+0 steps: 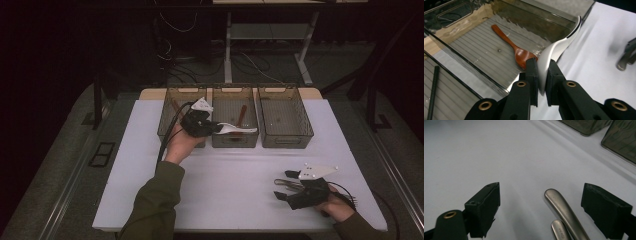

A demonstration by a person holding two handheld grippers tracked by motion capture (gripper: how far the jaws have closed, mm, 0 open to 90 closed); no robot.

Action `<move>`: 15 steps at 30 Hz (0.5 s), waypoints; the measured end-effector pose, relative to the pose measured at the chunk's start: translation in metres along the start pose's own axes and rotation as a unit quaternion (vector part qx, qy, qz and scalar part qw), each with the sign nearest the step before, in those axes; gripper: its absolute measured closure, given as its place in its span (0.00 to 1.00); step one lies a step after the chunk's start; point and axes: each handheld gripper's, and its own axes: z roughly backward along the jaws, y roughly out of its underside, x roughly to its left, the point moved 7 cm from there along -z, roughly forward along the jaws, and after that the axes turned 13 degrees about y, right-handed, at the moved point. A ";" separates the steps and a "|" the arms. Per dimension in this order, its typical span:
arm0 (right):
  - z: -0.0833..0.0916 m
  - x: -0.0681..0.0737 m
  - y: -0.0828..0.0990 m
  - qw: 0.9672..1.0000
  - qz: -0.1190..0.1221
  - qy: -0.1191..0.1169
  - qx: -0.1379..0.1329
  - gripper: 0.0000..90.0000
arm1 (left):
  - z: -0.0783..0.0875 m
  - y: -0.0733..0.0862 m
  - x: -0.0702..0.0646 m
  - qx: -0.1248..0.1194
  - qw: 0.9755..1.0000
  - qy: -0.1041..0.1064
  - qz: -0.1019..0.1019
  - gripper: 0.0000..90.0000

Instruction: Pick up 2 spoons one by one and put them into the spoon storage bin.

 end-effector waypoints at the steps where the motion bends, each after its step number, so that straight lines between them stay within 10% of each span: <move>1: 0.000 0.000 0.000 1.000 0.000 -0.001 0.000 0.17 | -0.002 -0.001 0.002 0.002 1.000 0.000 0.001 0.91; 15: 0.000 0.000 0.000 1.000 -0.002 -0.001 -0.001 0.17 | -0.026 0.004 0.022 0.036 0.999 -0.002 0.025 0.90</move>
